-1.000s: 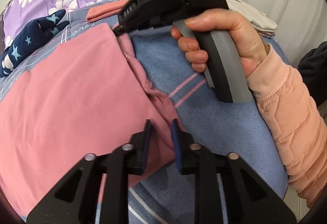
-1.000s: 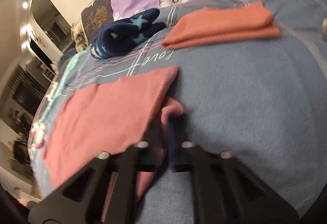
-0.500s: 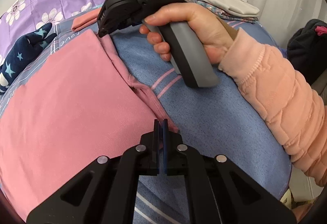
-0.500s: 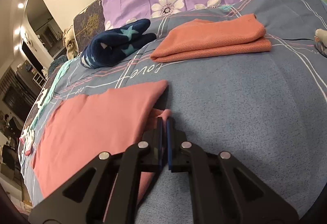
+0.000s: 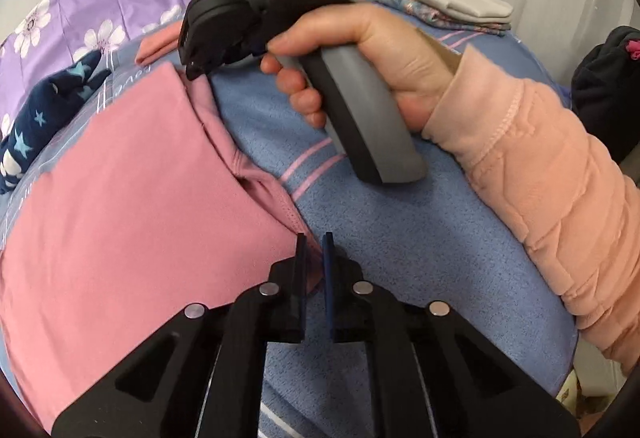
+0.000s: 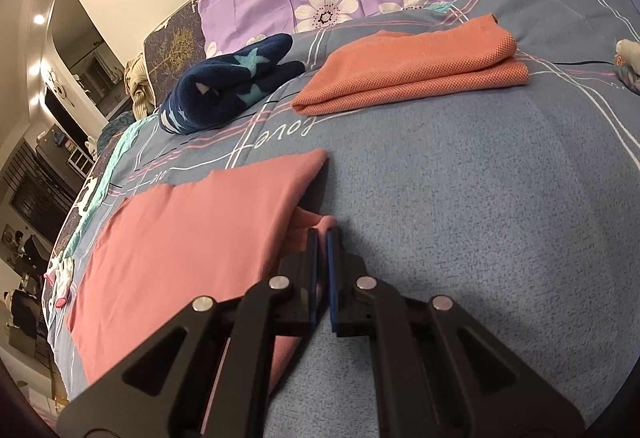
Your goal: Fold small clothes
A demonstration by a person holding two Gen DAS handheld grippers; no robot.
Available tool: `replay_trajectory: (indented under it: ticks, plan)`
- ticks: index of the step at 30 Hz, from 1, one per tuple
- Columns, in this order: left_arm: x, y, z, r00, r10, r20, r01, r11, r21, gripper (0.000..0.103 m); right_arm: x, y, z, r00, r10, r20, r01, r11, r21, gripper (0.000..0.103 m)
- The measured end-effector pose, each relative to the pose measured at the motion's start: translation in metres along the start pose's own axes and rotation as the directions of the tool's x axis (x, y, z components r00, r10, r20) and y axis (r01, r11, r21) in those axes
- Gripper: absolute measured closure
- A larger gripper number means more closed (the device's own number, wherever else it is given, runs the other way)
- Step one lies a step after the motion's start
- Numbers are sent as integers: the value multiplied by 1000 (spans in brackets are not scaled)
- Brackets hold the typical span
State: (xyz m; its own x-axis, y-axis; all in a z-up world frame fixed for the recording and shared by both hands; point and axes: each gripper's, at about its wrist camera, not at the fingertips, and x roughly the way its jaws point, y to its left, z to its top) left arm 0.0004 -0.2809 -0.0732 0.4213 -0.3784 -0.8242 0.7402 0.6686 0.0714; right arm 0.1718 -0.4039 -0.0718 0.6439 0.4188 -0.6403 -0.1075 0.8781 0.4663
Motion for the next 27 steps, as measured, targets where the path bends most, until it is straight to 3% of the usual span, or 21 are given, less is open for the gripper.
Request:
replay_trajectory:
  ticks: [2,4,7,10,12,14,17,19,20,21,25,27]
  plan:
    - [-4,-3,-2,1000,-30,7,30,999,33,103,-3,-2,1,1000,-9,27,9,1000,13,99]
    - [-1,-6,-5,994,-105,-19,105,994,30,103,-7,-7,2,997,-47,63,45,998,43,102]
    - [0,-13,-7,997,-72,-4,72,997,35,103,-12,-23,2,997,-8,77,-1,993,117,102]
    - [-6,-10,-8,996,-93,-3,93,996,6,103,-26,-24,0,996,13,91,-24,993,116,102]
    - [-15,-4,-11,997,-73,16,73,997,-7,93,-37,-12,-4,995,57,83,-62,996,70,100]
    - [-22,2,-14,998,-51,34,52,998,-24,70,-46,6,-9,992,108,60,-109,994,14,100]
    - [-31,12,-21,999,-15,51,17,999,-41,66,-51,44,-28,990,139,-6,-139,985,-105,99]
    - [-33,21,-28,999,-1,45,3,998,-62,66,-45,68,-47,995,61,-75,-75,977,-199,94]
    - [-34,27,-33,999,7,42,-3,997,-82,66,-39,73,-55,995,-4,-102,-21,971,-239,90]
    - [-36,33,-38,999,11,41,-7,995,-102,66,-32,78,-65,989,-93,-111,57,953,-296,91]
    - [-50,63,-61,998,46,46,-36,979,-200,59,-43,88,-71,976,-214,-33,191,923,-333,98]
    - [-63,80,-75,995,74,63,-56,968,-245,56,-57,101,-70,953,-298,49,297,894,-337,85]
